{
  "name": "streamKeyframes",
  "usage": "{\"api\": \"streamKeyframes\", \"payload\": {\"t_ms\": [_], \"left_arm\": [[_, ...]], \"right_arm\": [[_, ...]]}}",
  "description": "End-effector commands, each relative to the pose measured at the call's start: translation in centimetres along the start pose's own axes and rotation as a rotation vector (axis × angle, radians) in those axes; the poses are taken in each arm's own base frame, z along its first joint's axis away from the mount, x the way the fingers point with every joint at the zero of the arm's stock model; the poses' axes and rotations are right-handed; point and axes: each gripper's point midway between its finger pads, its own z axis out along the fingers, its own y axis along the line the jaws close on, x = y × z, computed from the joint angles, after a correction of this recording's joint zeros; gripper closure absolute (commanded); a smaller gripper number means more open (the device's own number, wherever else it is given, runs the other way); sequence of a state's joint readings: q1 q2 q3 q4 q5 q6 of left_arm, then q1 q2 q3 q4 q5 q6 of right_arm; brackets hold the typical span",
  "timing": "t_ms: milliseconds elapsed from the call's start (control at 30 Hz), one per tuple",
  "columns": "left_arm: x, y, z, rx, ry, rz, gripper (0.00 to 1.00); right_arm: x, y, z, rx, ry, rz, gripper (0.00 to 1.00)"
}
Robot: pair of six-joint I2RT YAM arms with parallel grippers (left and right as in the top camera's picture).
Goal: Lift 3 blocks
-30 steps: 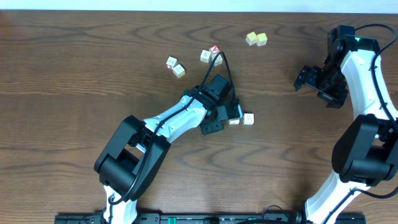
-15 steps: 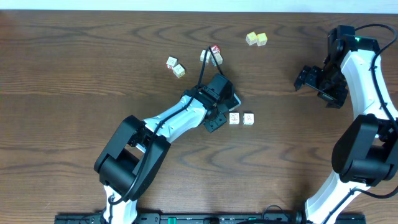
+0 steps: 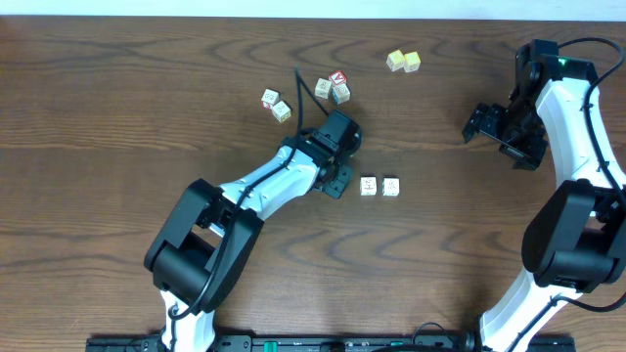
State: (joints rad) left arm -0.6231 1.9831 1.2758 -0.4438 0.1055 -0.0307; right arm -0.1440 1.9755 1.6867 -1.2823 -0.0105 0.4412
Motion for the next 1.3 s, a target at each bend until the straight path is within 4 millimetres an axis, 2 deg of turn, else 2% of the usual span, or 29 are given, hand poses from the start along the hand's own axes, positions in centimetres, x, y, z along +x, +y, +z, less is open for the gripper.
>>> {"api": "streamKeyframes", "payload": {"t_ms": [0,200,300,400,467,600,733,800,833,967,1100,1267], "left_arm": [[-2.6,0.4,-2.4,0.035,-0.082,-0.175,0.59],[-3.9,0.2,-4.9,0.16,-0.126,-0.28,0.59],[-4.1,0.1,-5.4,0.218,-0.12,-0.34,0.59],[-3.7,0.9,-5.3,0.207,-0.107,-0.363,0.58],[-3.6,1.4,-5.3,0.194,-0.106,-0.37,0.45],[-3.8,2.0,-5.8,0.17,-0.123,-0.322,0.43],[-4.0,1.8,-7.7,0.173,-0.151,-0.301,0.42],[-4.3,1.7,-8.6,0.176,-0.169,-0.297,0.33],[-4.3,1.5,-8.9,0.178,-0.174,-0.294,0.33],[-3.0,0.5,-8.1,0.186,-0.119,-0.284,0.32],[-1.1,-0.5,-6.2,0.16,-0.063,-0.196,0.31],[0.0,1.3,-4.5,-0.013,-0.032,-0.176,0.31]], "right_arm": [[-0.4,0.0,-1.5,-0.015,-0.045,0.016,0.01],[-0.4,0.0,-1.5,-0.015,-0.045,0.016,0.01],[-0.4,0.0,-1.5,-0.015,-0.045,0.016,0.01],[-0.4,0.0,-1.5,-0.015,-0.045,0.016,0.01],[-0.4,0.0,-1.5,-0.015,-0.045,0.016,0.01],[-0.4,0.0,-1.5,-0.015,-0.045,0.016,0.01],[-0.4,0.0,-1.5,-0.015,-0.045,0.016,0.01],[-0.4,0.0,-1.5,-0.015,-0.045,0.016,0.01],[-0.4,0.0,-1.5,-0.015,-0.045,0.016,0.01],[-0.4,0.0,-1.5,-0.015,-0.045,0.016,0.01],[-0.4,0.0,-1.5,-0.015,-0.045,0.016,0.01],[-0.4,0.0,-1.5,-0.015,-0.045,0.016,0.01]]}}
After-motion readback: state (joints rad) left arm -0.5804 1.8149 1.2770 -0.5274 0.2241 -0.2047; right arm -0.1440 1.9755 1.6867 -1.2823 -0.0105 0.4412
